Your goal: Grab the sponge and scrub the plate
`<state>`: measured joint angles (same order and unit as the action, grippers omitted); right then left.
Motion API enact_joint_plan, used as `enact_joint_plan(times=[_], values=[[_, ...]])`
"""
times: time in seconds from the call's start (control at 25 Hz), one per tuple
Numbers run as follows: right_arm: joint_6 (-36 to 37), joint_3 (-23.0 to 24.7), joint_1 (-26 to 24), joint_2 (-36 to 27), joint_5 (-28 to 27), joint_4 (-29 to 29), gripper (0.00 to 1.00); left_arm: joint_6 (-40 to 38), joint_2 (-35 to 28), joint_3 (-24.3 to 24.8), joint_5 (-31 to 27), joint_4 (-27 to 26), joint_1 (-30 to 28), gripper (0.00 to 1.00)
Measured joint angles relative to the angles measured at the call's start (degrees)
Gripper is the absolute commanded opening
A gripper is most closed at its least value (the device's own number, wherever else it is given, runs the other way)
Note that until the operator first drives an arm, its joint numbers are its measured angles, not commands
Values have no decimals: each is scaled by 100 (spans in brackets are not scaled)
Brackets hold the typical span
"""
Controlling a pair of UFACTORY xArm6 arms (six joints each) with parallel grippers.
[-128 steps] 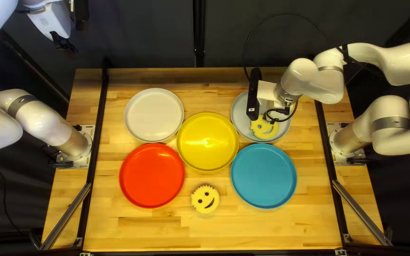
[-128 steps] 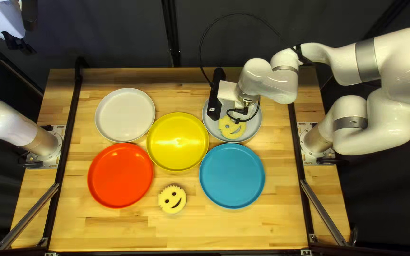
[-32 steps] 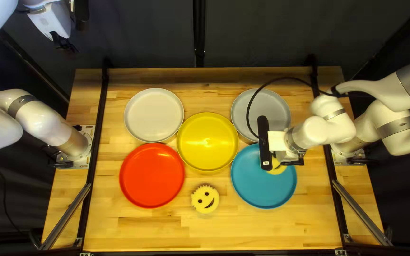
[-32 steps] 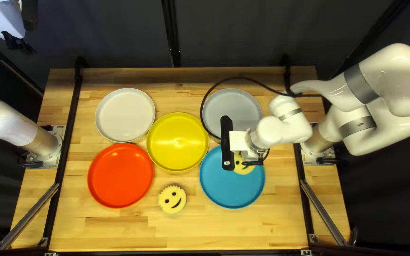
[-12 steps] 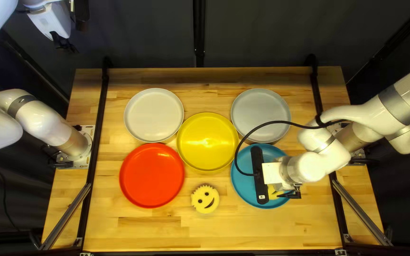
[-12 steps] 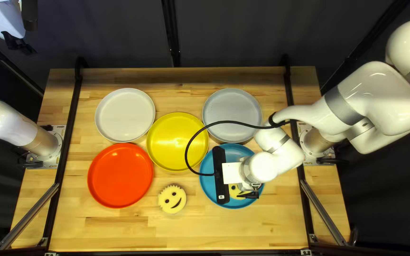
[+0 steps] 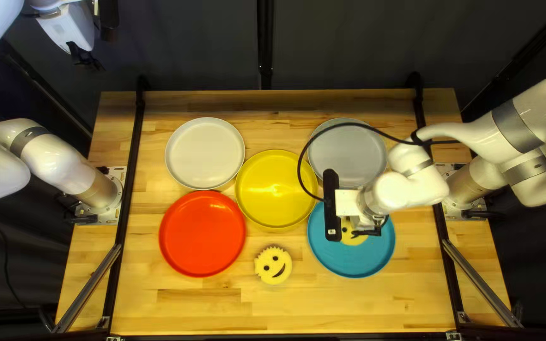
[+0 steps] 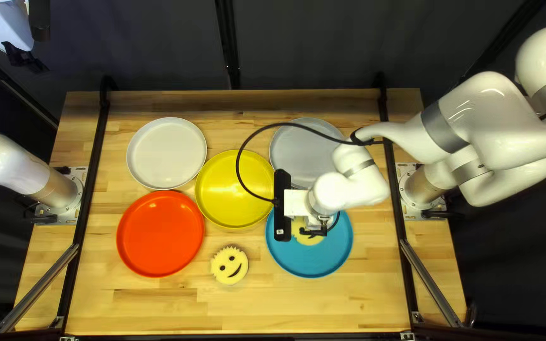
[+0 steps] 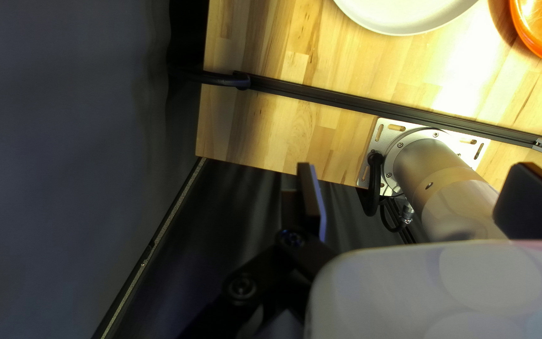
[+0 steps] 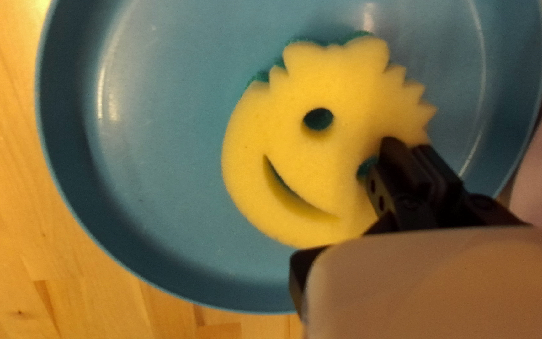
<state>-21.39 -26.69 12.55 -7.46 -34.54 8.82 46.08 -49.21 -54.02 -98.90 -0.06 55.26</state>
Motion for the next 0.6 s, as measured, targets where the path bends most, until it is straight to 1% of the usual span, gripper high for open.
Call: enact_joint_plan(times=[0.12, 0.2, 0.36, 0.6], values=[[41, -135, -34, 117, -27, -10, 0, 0, 0, 0, 0, 0, 0, 100], [2, -220, 34, 191, -45, -10, 0, 0, 0, 0, 0, 0, 0, 100], [-186, -381, 305, 299, -102, 9, 0, 0, 0, 0, 0, 0, 0, 100], [-655, -699, 880, 522, -184, 86, 0, 0, 0, 0, 0, 0, 0, 100]])
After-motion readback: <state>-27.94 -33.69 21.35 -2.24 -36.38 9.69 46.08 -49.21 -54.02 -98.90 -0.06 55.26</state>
